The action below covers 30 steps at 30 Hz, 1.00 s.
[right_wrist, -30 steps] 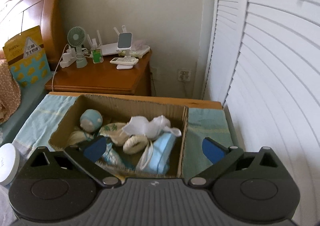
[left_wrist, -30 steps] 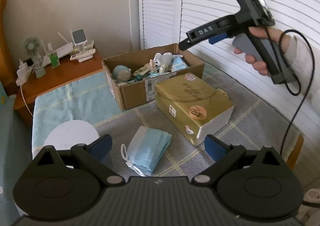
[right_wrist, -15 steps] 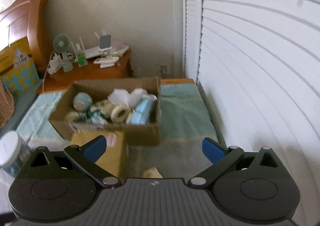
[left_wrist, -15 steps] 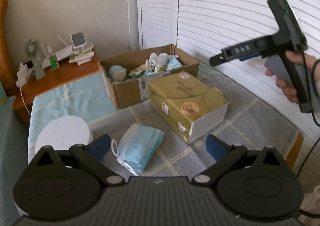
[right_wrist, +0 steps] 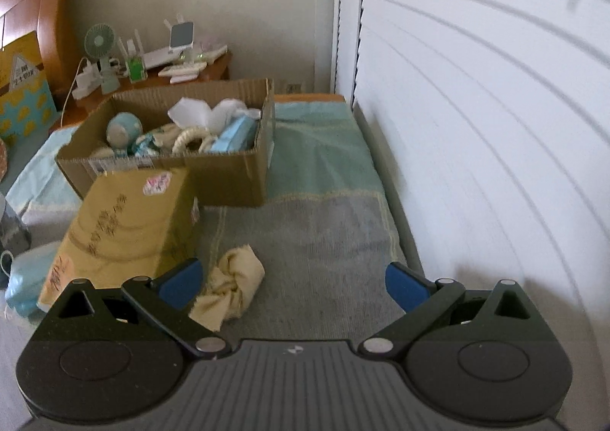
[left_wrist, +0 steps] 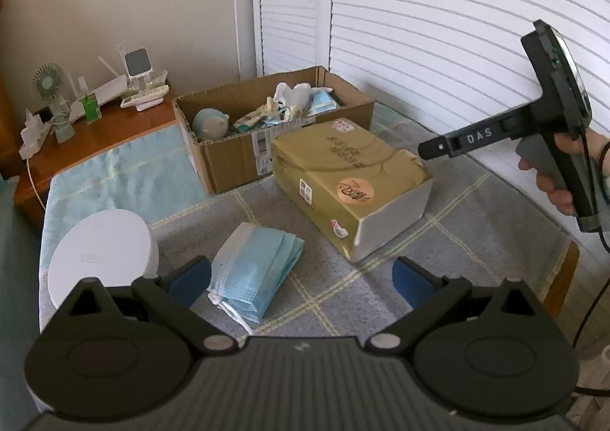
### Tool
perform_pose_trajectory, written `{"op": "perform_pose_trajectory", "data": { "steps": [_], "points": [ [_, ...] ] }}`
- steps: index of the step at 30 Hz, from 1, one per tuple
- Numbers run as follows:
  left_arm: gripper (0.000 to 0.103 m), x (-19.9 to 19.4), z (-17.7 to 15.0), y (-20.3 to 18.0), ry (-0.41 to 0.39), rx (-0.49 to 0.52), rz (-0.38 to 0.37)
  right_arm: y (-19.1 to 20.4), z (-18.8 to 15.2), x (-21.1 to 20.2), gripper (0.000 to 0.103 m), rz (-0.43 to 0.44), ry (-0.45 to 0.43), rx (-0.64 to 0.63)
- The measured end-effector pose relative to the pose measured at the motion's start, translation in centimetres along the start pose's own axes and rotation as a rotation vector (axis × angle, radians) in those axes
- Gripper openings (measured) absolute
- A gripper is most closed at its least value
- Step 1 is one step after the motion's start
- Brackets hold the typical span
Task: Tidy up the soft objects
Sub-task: 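Move the right gripper to the beige knotted cloth and close on it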
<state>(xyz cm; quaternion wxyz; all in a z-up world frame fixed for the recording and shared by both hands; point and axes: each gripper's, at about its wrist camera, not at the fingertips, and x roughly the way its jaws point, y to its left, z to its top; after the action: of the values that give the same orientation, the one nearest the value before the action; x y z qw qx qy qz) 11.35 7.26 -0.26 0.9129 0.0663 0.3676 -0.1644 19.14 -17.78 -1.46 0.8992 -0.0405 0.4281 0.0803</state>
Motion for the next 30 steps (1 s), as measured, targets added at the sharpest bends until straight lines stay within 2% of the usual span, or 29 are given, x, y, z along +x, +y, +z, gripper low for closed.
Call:
{"op": "perform_pose_trajectory", "data": {
  "steps": [9,19,22,30],
  "points": [
    [0.101,1.3,-0.1,0.1,0.034,-0.003,-0.023,0.2,-1.3,-0.4,0.097,0.034,-0.015,-0.086],
    [0.101,1.8,-0.1,0.0,0.044,-0.003,-0.058,2.2,-3.4,-1.3,0.088,0.031,-0.018,-0.285],
    [0.101,1.9,-0.3,0.0,0.047,-0.007,-0.063,2.5,-3.4,-0.9,0.083,0.033,-0.015,-0.303],
    [0.101,2.0,-0.5,0.5,0.052,-0.026,-0.070,2.6,-2.4,0.7,0.082,0.005,-0.024,-0.296]
  ]
}}
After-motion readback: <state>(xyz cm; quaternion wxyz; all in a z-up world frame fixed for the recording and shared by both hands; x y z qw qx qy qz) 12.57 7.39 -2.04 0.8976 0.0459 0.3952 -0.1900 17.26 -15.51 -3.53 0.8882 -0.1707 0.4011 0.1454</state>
